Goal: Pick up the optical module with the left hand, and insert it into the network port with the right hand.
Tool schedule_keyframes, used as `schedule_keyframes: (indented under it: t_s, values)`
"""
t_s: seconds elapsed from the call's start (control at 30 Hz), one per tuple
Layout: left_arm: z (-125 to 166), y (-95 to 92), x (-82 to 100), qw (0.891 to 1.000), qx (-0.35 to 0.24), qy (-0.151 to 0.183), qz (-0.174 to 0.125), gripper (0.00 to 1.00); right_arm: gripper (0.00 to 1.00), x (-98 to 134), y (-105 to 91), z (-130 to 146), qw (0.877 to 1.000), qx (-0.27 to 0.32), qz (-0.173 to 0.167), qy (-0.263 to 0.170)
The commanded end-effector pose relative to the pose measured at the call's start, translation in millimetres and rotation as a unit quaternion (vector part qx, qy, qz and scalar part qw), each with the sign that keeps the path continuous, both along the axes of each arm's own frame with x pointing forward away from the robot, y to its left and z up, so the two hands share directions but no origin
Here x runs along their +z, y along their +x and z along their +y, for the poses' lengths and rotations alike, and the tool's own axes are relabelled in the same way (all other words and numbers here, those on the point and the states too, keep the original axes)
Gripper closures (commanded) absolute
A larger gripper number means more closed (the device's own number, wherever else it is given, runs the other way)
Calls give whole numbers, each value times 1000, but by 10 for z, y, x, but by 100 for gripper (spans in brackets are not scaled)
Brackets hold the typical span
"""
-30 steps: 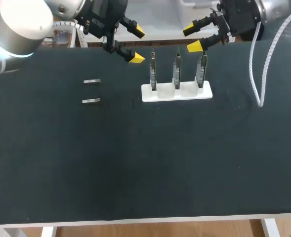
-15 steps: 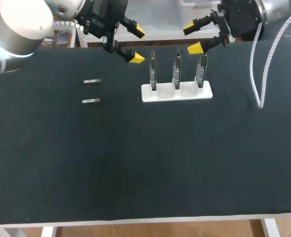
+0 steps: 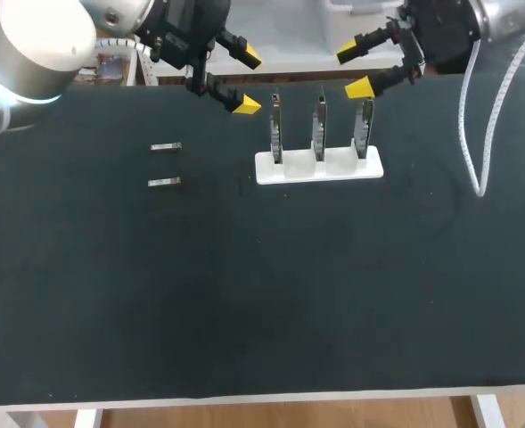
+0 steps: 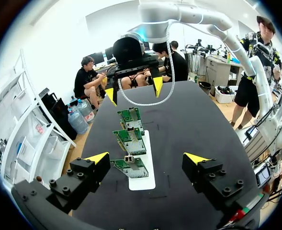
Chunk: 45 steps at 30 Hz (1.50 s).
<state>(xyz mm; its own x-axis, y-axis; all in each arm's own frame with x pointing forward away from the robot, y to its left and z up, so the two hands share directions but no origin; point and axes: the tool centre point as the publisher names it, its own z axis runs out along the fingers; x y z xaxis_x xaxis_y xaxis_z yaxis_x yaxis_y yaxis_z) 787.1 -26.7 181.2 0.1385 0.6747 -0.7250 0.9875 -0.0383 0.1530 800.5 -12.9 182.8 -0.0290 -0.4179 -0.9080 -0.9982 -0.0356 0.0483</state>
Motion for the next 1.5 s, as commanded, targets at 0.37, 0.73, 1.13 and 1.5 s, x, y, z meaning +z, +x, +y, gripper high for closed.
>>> schedule_keyframes:
  t_s: [0.37,0.73,1.13,1.5]
  values:
    - [-8,4,9,1000,0,3,1,0,0,57,-116,-25,1000,-1,0,-28]
    - [-8,4,9,1000,0,3,1,0,0,23,-194,-76,1000,-8,7,-28]
    - [-8,4,9,1000,0,3,1,0,0,10,-280,-123,1000,-10,12,-25]
    - [-8,4,9,1000,0,3,1,0,0,-5,-304,-128,999,-19,20,-25]
